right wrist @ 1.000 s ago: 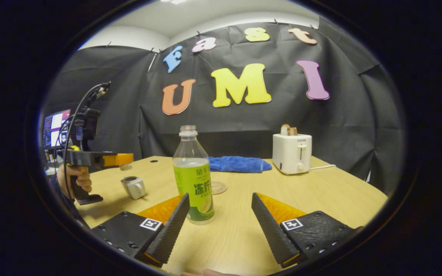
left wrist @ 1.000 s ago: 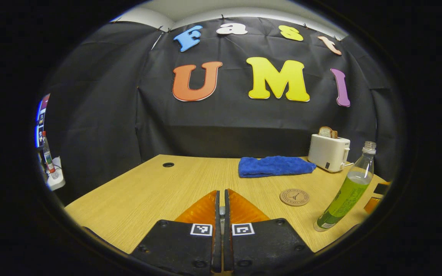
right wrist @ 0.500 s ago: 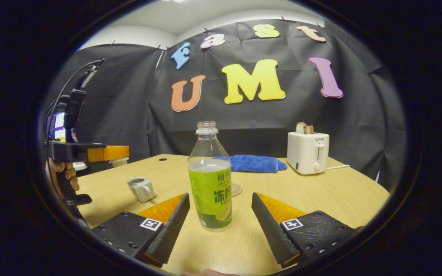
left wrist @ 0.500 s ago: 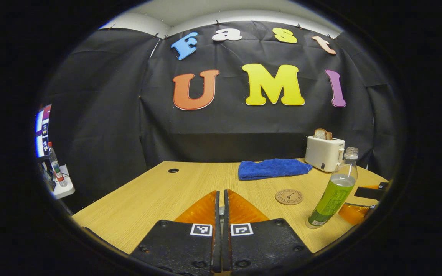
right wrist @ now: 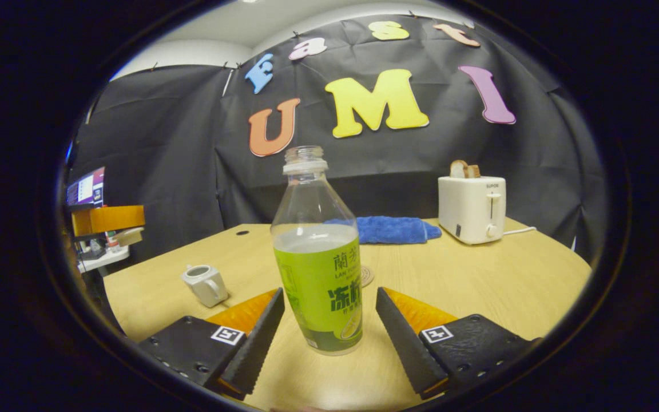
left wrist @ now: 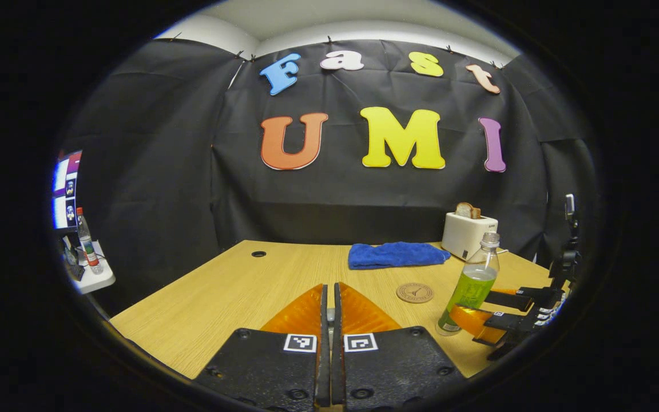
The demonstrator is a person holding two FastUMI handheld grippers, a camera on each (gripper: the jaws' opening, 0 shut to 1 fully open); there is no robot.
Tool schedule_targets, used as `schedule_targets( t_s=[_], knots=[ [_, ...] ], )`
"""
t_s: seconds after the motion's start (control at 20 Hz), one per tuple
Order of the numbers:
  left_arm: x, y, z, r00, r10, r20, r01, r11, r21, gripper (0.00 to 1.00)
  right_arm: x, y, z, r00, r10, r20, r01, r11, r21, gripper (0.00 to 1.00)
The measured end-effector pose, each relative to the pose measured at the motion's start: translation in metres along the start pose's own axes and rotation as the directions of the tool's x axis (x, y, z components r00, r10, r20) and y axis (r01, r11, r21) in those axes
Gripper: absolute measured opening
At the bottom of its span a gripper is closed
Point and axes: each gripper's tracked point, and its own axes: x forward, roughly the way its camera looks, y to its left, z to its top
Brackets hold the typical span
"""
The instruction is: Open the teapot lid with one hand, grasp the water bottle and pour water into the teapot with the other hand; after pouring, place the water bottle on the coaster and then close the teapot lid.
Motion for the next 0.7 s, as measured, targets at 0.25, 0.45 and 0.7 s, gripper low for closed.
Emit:
schedule_targets(
  t_s=[0.25,0.45,0.7],
  knots=[
    [-0.016,0.009,0.003,1.0,-0.004,0.013,0.004,1.0,-0.006,0.03,0.003,0.009,0.012,0.999,-0.017,0.042,0.019,0.999,-0.036,0.88],
    [-0.023,0.019,-0.002,1.0,-0.009,0.008,0.01,1.0,-0.025,0.03,0.008,0.014,0.012,0.998,-0.049,0.027,0.051,0.996,-0.068,0.75],
    [-0.027,0.026,-0.006,0.999,-0.036,0.006,0.036,0.999,-0.033,0.04,0.005,0.03,0.015,0.996,-0.085,0.005,0.084,0.979,-0.186,0.73]
  ],
)
